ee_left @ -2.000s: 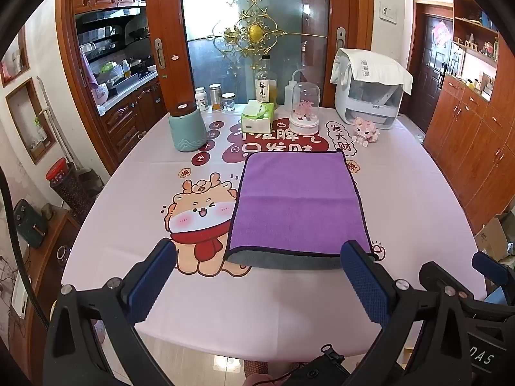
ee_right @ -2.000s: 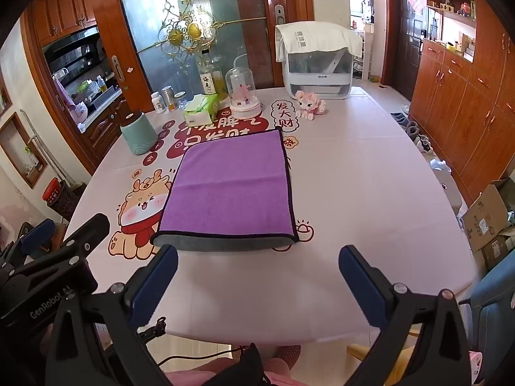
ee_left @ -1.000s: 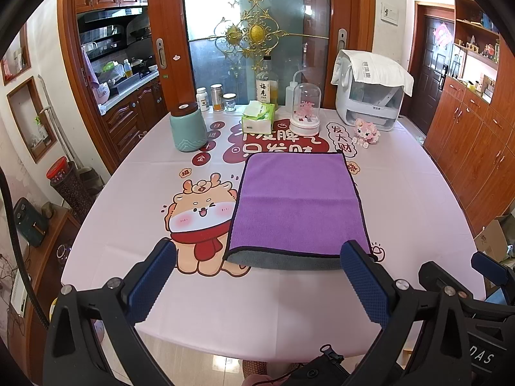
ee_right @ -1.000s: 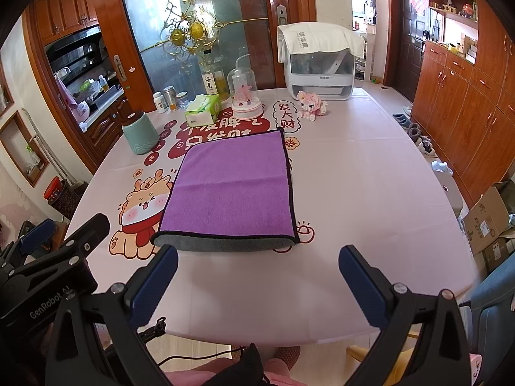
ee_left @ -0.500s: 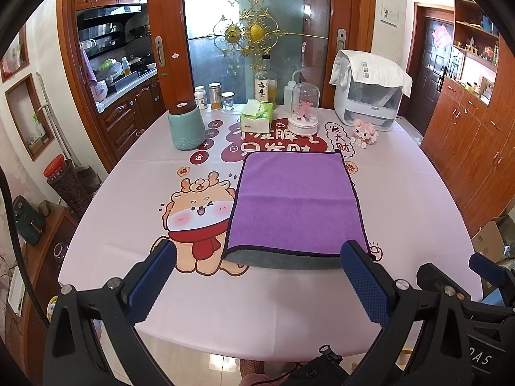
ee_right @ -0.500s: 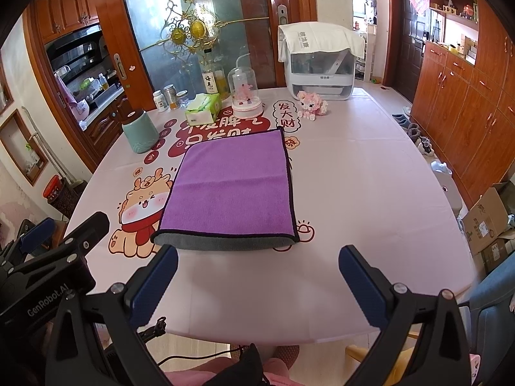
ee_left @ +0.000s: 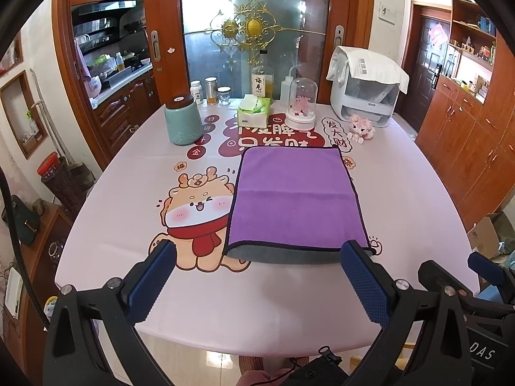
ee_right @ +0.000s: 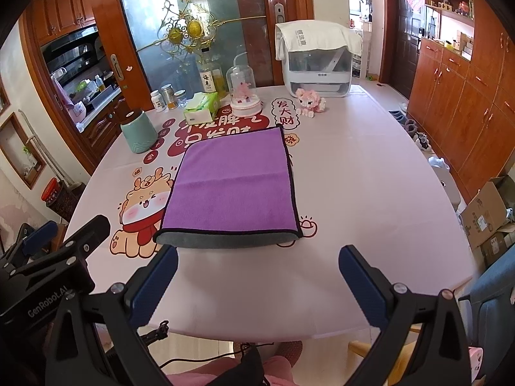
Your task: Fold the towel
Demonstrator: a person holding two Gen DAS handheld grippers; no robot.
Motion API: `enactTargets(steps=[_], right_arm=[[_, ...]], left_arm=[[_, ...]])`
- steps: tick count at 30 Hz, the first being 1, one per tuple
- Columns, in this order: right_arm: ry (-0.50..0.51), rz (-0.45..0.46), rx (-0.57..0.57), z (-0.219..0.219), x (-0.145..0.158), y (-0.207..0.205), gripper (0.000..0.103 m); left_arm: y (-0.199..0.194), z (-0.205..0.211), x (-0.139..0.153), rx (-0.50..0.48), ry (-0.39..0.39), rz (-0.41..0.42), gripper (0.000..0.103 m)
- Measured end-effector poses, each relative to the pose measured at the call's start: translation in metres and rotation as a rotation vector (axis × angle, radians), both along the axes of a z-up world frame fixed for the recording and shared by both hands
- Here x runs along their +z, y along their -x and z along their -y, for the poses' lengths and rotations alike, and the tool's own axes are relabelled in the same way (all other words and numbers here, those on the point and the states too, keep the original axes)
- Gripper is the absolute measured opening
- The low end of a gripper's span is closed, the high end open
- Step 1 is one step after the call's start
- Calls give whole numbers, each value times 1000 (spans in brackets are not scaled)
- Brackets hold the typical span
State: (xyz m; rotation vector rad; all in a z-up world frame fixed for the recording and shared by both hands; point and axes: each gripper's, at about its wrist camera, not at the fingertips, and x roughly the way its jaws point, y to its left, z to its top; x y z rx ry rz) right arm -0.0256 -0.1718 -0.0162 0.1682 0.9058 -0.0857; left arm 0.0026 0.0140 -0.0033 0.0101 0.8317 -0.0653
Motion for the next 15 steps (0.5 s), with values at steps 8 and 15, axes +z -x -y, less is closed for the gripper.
enactTargets(steps=[8,15], right_arm=[[4,4,-29,-13,-1,2,101],[11,24,-44,-30,0,1,100]], left_arm=[[-7,-22,-3,-31,37,-16,101],[-18,-36,-7,-71,56,-32,101]])
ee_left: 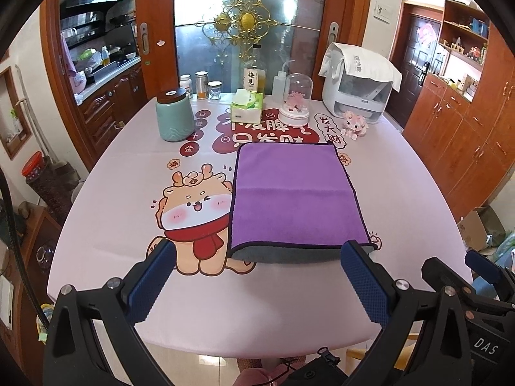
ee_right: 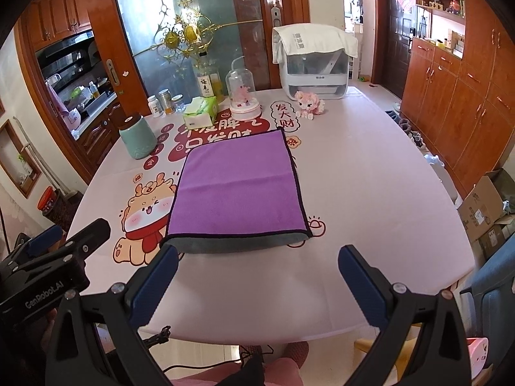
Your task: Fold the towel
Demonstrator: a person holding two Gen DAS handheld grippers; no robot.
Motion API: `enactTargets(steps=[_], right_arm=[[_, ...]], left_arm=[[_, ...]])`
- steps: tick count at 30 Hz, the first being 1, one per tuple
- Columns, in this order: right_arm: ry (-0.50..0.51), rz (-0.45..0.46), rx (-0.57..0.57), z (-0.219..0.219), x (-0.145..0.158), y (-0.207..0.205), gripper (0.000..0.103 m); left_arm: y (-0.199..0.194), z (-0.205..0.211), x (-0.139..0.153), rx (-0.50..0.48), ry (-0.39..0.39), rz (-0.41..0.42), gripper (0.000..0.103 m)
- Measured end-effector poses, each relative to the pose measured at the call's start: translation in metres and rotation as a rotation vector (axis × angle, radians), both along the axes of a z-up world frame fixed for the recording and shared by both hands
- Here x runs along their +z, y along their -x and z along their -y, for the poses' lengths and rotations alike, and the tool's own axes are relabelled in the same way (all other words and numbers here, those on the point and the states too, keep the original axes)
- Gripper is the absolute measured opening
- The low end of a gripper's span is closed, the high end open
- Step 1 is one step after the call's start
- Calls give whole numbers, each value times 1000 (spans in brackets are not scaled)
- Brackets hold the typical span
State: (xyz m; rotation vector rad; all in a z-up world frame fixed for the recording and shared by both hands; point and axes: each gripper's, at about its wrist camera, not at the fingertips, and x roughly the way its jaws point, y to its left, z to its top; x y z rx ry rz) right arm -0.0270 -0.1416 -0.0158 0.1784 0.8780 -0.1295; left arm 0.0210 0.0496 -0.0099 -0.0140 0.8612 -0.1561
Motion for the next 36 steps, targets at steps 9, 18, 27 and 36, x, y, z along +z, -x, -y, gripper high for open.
enactTargets(steps=[9,18,27,36], right_arm=[[4,6,-5,-4,-5,-4,97],[-18,-14,40,8,-21,-20,91],[-1,-10,163,20,-31,-47,87],[41,-18,318,38,-53,-75,82]], left_arm=[[-14,-5,-6,-61,19,-27,101],[-29,-6,-19,-98,-6,-56,101],[-54,-2,-27,-121,-52,-68,101],[-86,7,-46,-178,-100,-95,101]])
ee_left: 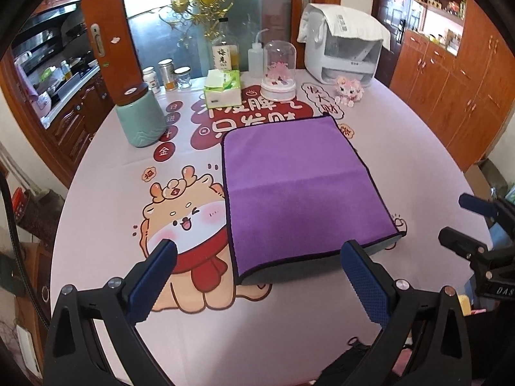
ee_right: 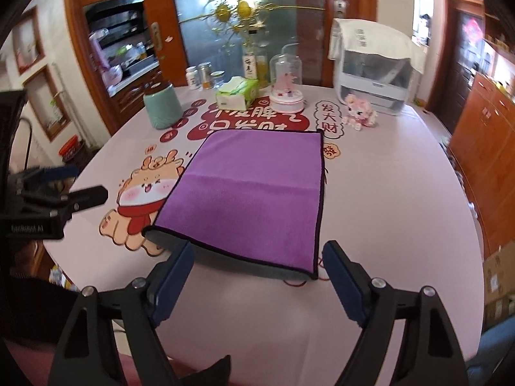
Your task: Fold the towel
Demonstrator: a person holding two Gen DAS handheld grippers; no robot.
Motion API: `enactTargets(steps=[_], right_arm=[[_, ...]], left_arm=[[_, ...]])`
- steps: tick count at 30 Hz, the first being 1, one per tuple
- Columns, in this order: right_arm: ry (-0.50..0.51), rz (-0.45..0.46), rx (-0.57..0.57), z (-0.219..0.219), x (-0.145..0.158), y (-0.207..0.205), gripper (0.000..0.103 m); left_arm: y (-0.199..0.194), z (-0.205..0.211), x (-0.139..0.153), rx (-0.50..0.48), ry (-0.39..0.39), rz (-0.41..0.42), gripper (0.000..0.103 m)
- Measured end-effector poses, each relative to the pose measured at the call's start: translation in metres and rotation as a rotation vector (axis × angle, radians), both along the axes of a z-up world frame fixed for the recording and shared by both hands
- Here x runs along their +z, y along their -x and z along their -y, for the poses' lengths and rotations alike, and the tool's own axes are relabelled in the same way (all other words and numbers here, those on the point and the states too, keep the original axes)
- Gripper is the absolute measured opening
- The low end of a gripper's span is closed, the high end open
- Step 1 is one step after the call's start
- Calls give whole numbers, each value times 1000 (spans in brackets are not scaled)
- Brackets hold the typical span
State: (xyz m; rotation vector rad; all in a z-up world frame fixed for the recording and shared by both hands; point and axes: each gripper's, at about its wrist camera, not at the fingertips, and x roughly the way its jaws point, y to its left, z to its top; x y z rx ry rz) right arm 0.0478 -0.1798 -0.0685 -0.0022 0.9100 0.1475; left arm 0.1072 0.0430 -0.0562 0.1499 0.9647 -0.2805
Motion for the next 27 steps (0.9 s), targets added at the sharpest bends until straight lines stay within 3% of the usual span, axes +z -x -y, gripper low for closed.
enactTargets(steps=[12,27], right_arm=[[27,-36,155,29,-47,-22,81],[38,-149,289,39,-100,-36,64]], left_arm=[[-25,1,-36,-146,-48,-54,101],[-46,-3,-87,-264,-139,-138,100]])
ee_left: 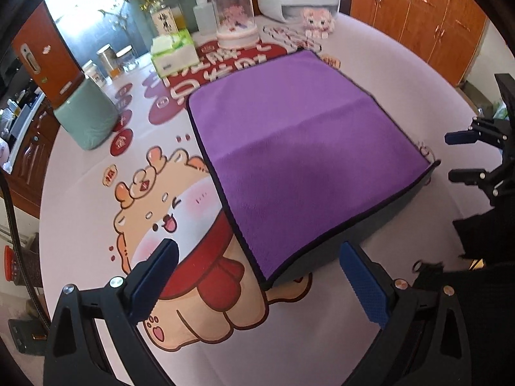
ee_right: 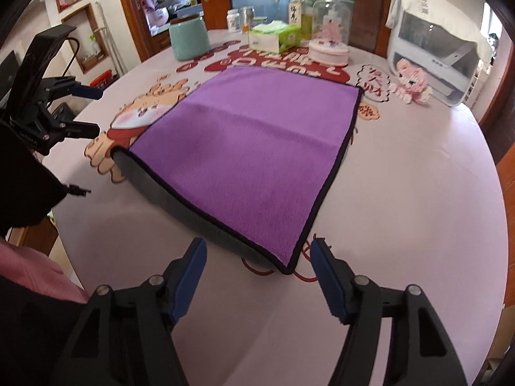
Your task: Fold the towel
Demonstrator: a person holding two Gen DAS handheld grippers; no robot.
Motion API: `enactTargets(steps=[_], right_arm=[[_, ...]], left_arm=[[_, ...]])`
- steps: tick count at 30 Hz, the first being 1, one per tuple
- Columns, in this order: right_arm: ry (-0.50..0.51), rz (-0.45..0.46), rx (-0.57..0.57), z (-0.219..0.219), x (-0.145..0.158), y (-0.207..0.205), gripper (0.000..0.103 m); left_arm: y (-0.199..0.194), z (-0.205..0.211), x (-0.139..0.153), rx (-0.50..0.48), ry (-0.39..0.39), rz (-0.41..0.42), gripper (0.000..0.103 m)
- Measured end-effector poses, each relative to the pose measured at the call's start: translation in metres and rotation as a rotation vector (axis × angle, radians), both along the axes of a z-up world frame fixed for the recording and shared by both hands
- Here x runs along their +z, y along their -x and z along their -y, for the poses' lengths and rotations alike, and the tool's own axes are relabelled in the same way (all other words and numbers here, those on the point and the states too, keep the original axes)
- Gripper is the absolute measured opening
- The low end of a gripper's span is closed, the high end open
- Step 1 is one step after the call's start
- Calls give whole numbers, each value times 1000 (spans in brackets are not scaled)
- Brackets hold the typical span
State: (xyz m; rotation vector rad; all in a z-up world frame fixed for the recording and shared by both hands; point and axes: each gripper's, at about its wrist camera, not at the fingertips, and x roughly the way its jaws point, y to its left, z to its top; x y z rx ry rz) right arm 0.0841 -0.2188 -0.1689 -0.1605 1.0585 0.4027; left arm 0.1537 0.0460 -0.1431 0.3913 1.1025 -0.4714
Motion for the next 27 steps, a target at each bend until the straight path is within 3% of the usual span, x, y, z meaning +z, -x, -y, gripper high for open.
enactTargets(steps=[5,19,24,27], right_arm=[[13,-44,31,0,-15,-5,57],[15,-122,78,2,-42,-15,52],[18,-137,98,0,-47,-20,46],[14,-142,107,0,-47,-23,34]], left_arm=[[-6,-1,-20,-19,-39,-45,100],[-25,0,-58,-60,-88,-140,99],[-24,2,-64,-86,-92,-171,92],[-23,3,-66,-89,-90,-183,85]])
